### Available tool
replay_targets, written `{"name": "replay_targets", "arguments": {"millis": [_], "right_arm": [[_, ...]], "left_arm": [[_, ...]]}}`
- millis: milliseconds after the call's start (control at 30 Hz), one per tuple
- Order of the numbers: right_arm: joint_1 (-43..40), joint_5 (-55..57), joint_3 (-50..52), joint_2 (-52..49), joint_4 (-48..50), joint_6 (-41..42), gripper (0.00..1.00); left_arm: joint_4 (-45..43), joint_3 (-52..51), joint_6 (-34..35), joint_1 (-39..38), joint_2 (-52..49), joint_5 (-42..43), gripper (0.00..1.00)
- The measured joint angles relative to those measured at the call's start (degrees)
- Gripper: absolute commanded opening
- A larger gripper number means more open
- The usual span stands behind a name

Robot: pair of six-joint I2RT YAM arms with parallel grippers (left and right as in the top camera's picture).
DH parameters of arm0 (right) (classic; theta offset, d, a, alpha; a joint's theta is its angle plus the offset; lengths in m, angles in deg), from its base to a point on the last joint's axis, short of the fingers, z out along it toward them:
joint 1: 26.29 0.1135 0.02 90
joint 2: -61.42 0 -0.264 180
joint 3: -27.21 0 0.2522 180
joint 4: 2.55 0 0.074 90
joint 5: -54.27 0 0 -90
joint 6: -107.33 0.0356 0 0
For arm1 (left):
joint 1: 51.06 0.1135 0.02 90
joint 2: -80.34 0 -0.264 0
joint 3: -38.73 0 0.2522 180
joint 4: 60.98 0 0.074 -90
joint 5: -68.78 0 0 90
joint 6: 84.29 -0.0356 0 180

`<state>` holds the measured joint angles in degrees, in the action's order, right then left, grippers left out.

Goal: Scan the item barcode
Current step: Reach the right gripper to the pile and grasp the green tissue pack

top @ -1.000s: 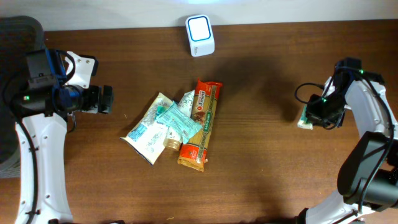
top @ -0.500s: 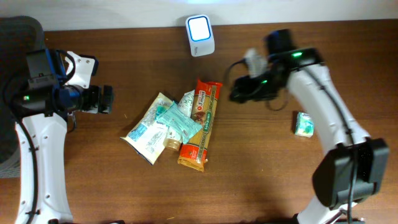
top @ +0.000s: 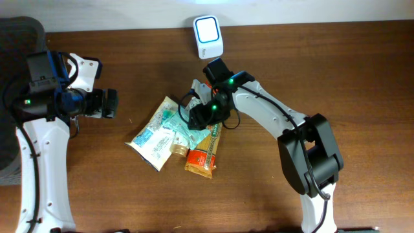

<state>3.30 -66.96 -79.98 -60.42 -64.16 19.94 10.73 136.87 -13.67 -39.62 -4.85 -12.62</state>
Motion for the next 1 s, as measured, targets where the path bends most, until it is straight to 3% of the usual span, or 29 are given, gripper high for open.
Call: {"name": "replay_targets", "arguments": {"millis": [200,267,367,433,467,567,700,833,1000], "right_arm": [[6.1,-3.7,0.0,0.0,-5.1,0.3,0.58],[9.0,-4.4,0.0,0.0,-7.5,2.3,0.64],[10.2,-5.7,0.0,0.0,-10.7,4.8,0.64],[10.2,-6.2,0.0,0.0,-10.9,5.0,0.73],[10.2,-6.5,0.0,0.0,-11.9,4.6,0.83],[10.1,-5.0,-1.8,-0.3,-19.1,1.5,0.89],[7.3,6.1,-13.5,-0.6,-27.5,-3.1,0.95],[3.1,10.7,-15.5,-0.6,-18.8,-13.6,0.93],[2.9,8.6,-15.5,-5.4,-14.9,-21.2,0.82]], "left_arm": [[0.0,0.0,0.0,0.0,0.0,0.0,0.99],[0.0,0.0,0.0,0.0,0.0,0.0,0.99],[0.0,0.0,0.0,0.0,0.0,0.0,0.99],[0.0,0.0,0.0,0.0,0.0,0.0,0.99],[0.0,0.0,0.0,0.0,0.0,0.0,0.99],[0.0,0.0,0.0,0.0,0.0,0.0,0.99],[0.0,0.0,0.0,0.0,0.0,0.0,0.99],[0.0,0.0,0.0,0.0,0.0,0.0,0.99],[0.0,0.0,0.0,0.0,0.0,0.0,0.99]]}}
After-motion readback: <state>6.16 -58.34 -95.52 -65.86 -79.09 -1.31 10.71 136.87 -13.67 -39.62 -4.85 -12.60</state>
